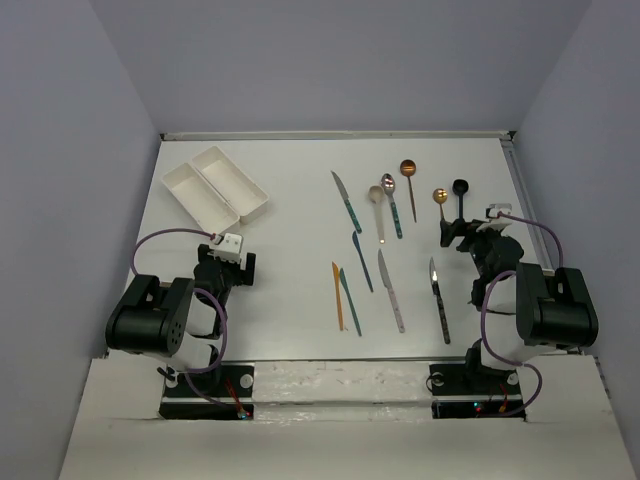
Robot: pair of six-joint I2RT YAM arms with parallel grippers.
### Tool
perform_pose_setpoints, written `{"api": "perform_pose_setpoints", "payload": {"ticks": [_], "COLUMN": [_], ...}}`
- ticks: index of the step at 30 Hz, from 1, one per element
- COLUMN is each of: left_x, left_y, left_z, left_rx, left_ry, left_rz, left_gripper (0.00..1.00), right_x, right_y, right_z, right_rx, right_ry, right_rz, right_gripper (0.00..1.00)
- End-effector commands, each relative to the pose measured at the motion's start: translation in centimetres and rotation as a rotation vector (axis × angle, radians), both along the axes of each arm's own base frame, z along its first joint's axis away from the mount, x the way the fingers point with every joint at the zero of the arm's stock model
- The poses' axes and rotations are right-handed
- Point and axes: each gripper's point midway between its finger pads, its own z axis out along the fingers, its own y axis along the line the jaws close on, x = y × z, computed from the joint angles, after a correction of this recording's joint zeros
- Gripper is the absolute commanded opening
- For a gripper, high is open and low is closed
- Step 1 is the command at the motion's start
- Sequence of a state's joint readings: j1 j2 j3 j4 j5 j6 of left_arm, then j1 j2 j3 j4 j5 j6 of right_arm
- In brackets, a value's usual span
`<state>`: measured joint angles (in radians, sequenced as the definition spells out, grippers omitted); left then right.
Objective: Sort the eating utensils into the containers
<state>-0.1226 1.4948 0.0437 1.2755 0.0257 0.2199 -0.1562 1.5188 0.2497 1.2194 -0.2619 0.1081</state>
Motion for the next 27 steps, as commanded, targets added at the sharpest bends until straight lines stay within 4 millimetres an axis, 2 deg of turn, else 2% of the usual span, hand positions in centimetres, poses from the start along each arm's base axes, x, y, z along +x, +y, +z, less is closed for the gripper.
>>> {"api": "perform_pose_setpoints", "payload": {"ticks": [1,6,9,11,12,13,14,15,16,18,20,21,23,25,26,27], "left_x": [-0.5,-0.5,-0.6,-0.8,-1.3,-2.4,-2.7,-2.9,-3.5,-2.7,-1.4,0.7,2.4,3.8,3.9,4.5], "left_y": [0.2,0.1,0.2,0.3,0.0,-0.5,-1.7,-2.0,-2.0,-0.5,1.1,1.7,2.2,1.7,0.7,0.0], "left_z": [16.4,16.4,16.4,17.3,17.0,18.7,17.6,18.0,20.1,20.9,21.3,21.3,21.4,21.8,20.1,22.9], "left_rx": [-0.068,-0.068,-0.068,-0.075,-0.062,-0.048,-0.024,0.003,-0.007,-0.014,0.005,0.019,0.041,0.073,0.115,0.128], "left_ry": [-0.695,-0.695,-0.695,-0.724,-0.715,-0.778,-0.732,-0.743,-0.807,-0.811,-0.768,-0.678,-0.573,-0.457,-0.348,-0.362], "left_rz": [0.002,-0.001,0.003,0.007,-0.018,-0.058,-0.133,-0.153,-0.153,-0.063,0.03,0.076,0.109,0.077,0.003,-0.042], "left_gripper": [0.99,0.99,0.99,0.99,0.99,0.99,0.99,0.99,0.98,0.98,0.97,0.97,0.96,0.95,0.95,0.95], "right_x": [1.0,1.1,0.7,0.6,0.8,0.4,0.4,0.6,0.3,0.1,-0.5,-0.7,-1.3,-1.1,-0.6,0.1], "right_y": [-0.1,-0.3,0.0,-1.0,-2.5,-3.0,-2.6,-2.3,-2.0,-2.3,-2.8,-2.7,-2.3,-1.7,-1.8,-1.9], "right_z": [2.4,2.4,3.5,4.9,4.9,8.0,9.5,11.2,12.7,13.9,13.6,13.1,12.2,9.6,9.9,8.1], "right_rx": [-0.033,-0.038,-0.026,0.0,0.09,0.118,0.125,0.132,0.153,0.174,0.185,0.183,0.165,0.165,0.16,0.159], "right_ry": [-0.08,-0.073,-0.087,-0.06,0.031,-0.011,-0.01,0.029,0.033,0.094,0.239,0.292,0.406,0.526,0.534,0.593], "right_rz": [0.003,-0.004,-0.009,-0.073,-0.179,-0.218,-0.2,-0.186,-0.177,-0.205,-0.252,-0.255,-0.234,-0.195,-0.195,-0.198], "right_gripper": [1.0,1.0,0.92,0.9,0.92,0.93,0.92,0.89,0.88,0.87,0.88,0.88,0.89,0.88,0.88,0.86]}}
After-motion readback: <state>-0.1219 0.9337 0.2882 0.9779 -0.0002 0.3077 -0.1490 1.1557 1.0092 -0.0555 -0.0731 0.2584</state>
